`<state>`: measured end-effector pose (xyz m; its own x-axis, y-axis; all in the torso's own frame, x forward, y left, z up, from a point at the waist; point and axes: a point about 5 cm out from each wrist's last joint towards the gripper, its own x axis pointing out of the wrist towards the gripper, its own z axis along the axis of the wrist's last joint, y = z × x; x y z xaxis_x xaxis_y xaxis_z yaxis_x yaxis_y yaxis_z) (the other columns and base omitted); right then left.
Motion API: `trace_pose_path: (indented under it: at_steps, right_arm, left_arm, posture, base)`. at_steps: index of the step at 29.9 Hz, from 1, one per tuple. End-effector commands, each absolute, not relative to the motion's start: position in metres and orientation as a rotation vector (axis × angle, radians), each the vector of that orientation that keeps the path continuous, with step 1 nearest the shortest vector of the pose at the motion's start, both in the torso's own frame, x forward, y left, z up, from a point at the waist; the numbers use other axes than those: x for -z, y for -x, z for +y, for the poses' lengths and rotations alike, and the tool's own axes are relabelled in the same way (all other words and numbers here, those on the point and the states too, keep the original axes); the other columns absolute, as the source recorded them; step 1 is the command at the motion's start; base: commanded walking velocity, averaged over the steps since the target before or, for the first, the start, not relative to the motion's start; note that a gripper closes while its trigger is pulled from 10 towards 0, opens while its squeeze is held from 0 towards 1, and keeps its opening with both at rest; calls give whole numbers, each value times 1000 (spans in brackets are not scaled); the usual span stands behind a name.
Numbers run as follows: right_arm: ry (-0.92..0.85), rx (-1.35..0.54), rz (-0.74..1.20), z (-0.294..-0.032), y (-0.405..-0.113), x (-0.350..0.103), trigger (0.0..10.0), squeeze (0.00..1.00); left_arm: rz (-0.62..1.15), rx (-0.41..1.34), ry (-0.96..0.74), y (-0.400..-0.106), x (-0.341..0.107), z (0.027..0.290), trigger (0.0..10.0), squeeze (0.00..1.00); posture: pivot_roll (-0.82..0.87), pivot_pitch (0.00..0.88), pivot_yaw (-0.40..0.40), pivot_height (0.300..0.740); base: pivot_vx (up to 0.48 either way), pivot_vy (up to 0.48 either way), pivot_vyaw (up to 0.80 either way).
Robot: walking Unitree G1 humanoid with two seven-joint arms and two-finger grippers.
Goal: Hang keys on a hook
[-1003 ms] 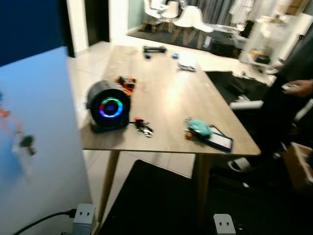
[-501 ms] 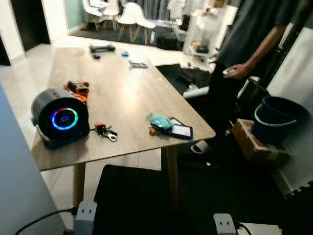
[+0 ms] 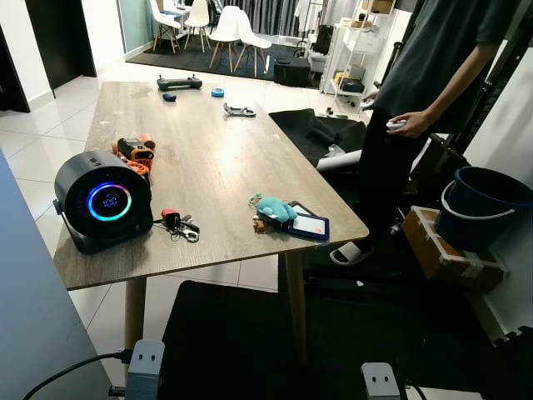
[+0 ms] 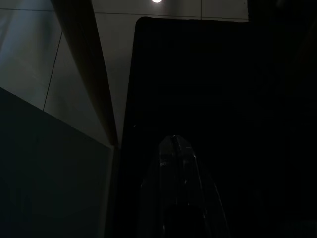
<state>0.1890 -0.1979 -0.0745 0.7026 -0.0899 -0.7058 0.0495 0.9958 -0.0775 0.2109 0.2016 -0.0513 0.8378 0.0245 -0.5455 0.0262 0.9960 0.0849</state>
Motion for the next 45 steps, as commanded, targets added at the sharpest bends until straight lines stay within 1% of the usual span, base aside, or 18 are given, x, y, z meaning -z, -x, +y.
trace_pose_path:
  at_steps: [1, 14, 37, 40, 42, 45]
  right_arm:
    - [60, 86, 789, -201, -187, 75, 10000, 0]
    - [64, 85, 789, -201, -187, 75, 10000, 0]
    - [72, 83, 786, -201, -188, 74, 10000, 0]
    - [73, 82, 786, -200, -188, 74, 10000, 0]
    - [80, 75, 786, -200, -189, 74, 10000, 0]
    - [88, 66, 787, -201, -189, 74, 10000, 0]
  left_arm:
    - [599, 21, -91, -205, 56, 197, 10000, 0]
    - [591, 19, -90, -205, 55, 197, 10000, 0]
    - [577, 23, -98, -209, 53, 198, 10000, 0]
    - [564, 42, -108, -210, 52, 196, 10000, 0]
    - [565, 29, -80, -209, 52, 195, 10000, 0]
    - [577, -3, -84, -208, 53, 198, 10000, 0]
  posture:
    - [95, 40, -79, 740]
    - [95, 42, -79, 740]
    - [100, 50, -69, 740]
    - [100, 51, -71, 740]
    - [99, 52, -73, 740]
    - [98, 51, -80, 740]
  base:
    - [0, -480, 0]
    - [0, -480, 0]
    - [0, 0, 0]
    - [0, -480, 0]
    - [0, 0, 0]
    - [0, 0, 0]
